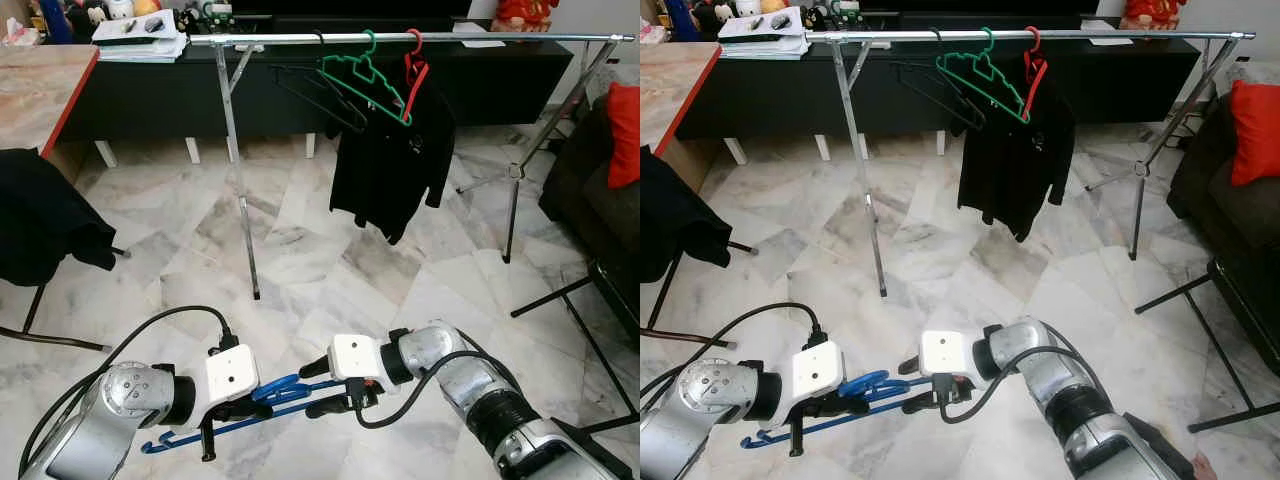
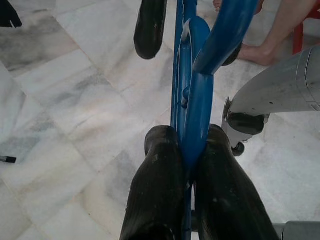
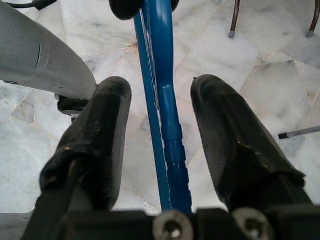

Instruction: Hang hanger

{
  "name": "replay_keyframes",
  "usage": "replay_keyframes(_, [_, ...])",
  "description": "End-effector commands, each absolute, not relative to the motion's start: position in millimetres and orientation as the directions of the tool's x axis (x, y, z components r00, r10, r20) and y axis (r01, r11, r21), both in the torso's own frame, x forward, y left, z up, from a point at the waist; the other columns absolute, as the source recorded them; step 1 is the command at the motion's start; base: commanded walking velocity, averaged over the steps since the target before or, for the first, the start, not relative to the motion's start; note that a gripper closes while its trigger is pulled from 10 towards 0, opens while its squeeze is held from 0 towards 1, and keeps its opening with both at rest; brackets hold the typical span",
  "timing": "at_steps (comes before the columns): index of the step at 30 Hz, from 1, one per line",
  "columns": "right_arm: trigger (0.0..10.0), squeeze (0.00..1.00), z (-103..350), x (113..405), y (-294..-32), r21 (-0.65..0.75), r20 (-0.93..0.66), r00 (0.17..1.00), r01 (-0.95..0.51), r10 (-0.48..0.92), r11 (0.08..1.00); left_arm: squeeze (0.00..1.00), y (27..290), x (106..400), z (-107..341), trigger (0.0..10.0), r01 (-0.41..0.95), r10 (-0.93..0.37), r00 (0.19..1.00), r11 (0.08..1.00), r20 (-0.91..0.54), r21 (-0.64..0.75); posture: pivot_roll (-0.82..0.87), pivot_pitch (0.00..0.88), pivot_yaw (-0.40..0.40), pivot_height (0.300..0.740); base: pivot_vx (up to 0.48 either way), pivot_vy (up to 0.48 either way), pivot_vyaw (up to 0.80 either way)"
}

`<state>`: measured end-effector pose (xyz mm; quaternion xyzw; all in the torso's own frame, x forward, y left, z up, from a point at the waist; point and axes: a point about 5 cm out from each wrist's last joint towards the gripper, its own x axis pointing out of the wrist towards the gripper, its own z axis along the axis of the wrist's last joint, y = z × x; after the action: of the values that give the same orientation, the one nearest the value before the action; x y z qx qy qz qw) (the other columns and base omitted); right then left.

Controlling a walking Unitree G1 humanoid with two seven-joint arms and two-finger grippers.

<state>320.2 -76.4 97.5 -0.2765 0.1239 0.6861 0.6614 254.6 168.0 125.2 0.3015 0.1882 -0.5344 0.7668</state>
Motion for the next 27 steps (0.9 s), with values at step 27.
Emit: replay_keyframes(27, [0.0,0.00,99.6,325.6,-82.7,-0.201,-0.551,0.055,-0.977,0.833,-0.069,0.00,158.5,253.7,128.5,10.0,0.938,-0.734,0.339,0.220,-0.589,0.267,0.07,0.195,-0.096,0.740,0.000,0.000,0.00])
